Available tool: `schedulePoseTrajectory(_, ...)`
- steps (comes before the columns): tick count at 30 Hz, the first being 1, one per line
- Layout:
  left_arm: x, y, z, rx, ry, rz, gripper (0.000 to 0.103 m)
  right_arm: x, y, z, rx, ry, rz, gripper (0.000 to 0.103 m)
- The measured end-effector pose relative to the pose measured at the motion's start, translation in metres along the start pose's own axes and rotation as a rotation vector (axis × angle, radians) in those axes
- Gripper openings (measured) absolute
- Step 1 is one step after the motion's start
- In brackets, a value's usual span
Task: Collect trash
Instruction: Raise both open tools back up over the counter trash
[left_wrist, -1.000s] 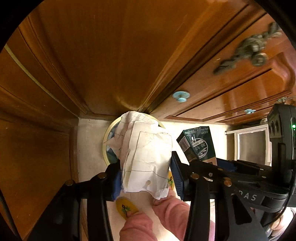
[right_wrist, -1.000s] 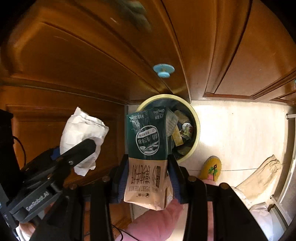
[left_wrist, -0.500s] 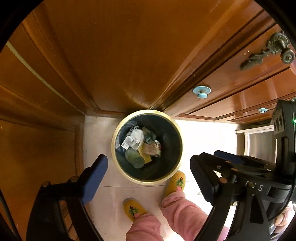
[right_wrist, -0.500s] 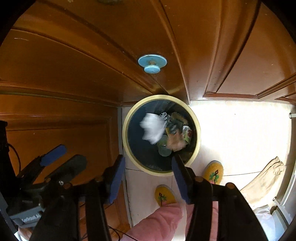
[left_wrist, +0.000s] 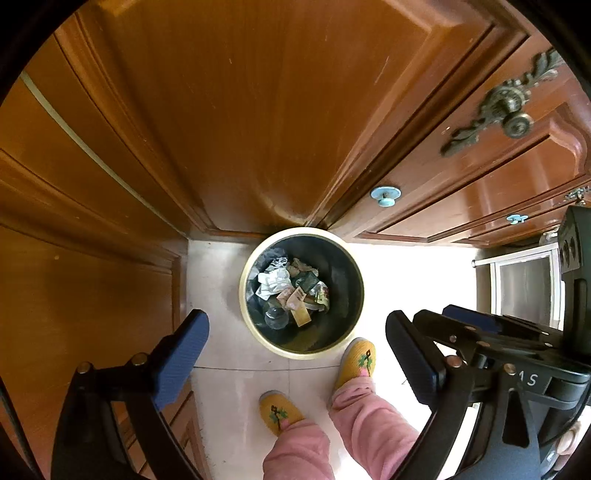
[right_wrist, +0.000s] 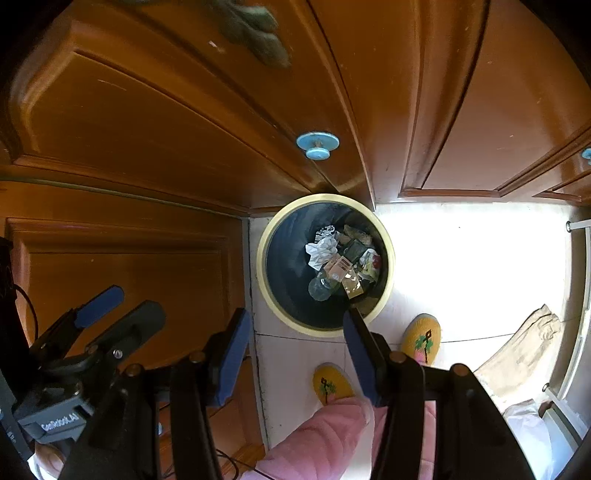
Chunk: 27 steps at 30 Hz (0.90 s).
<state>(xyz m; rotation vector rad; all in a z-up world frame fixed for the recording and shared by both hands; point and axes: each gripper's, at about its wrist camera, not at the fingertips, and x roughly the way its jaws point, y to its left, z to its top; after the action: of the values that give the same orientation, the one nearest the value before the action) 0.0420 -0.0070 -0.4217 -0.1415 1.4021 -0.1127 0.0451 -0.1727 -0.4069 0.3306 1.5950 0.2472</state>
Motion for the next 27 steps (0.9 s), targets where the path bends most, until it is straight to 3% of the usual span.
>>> schedulePoseTrajectory(15,-0.074,-0.01,-0.005,0.041,-0.018,0.059,0.096,-0.056,0.019,-0.019,0.007,-0.042,0.003,0.053)
schedulePoseTrajectory(22,-0.148,-0.019,-0.013,0.064,-0.061,0.071,0.096,-0.114,0.043,-0.033,-0.013,-0.091,0.006,0.053)
schedulePoseTrajectory(27,-0.22,-0.025,-0.01,0.093,-0.141,0.101,0.096,-0.163,0.066,-0.045,-0.025,-0.146,0.032,0.053)
